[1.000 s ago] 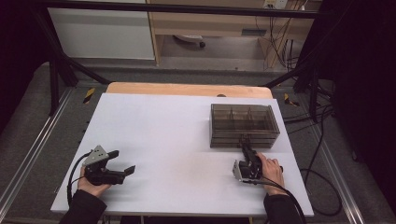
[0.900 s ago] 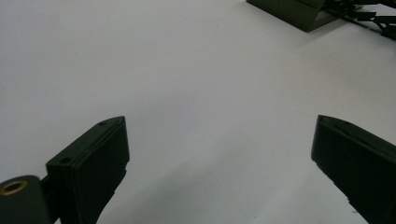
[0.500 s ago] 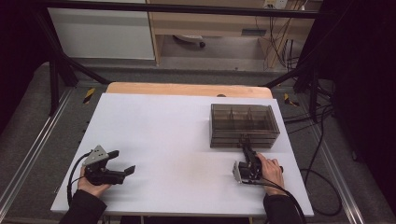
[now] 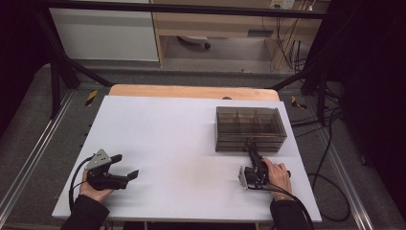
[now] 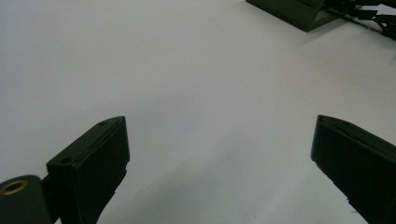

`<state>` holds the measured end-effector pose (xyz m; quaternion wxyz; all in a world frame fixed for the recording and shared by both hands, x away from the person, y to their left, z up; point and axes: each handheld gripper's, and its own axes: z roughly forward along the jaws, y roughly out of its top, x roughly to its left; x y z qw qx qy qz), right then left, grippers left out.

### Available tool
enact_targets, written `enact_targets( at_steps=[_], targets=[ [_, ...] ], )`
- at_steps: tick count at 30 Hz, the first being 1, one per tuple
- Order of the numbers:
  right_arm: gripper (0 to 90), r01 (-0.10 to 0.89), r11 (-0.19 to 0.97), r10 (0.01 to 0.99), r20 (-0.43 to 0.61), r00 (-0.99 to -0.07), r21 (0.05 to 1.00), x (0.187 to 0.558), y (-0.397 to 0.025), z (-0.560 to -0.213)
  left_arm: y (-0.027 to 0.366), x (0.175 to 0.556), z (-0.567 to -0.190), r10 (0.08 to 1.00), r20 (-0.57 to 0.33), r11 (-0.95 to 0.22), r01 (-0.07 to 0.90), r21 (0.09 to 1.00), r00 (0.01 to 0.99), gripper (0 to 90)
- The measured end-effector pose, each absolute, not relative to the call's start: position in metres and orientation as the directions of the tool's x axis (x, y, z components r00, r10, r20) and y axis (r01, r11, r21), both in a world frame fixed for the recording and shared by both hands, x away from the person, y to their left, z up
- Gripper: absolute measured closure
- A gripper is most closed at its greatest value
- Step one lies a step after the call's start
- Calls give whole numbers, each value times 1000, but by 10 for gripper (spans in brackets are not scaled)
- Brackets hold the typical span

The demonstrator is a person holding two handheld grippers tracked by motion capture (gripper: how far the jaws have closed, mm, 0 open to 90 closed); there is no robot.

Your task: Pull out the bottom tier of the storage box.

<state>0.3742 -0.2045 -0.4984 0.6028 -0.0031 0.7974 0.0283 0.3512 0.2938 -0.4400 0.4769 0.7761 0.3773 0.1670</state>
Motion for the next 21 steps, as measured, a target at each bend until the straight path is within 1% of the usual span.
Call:
enact_targets(
  at_steps=[21],
  targets=[
    [798,-43,998,20,-955,-295,34,363,-205,-497,293,351,-440,746,-99,-261,425,867,659,45]
  ],
)
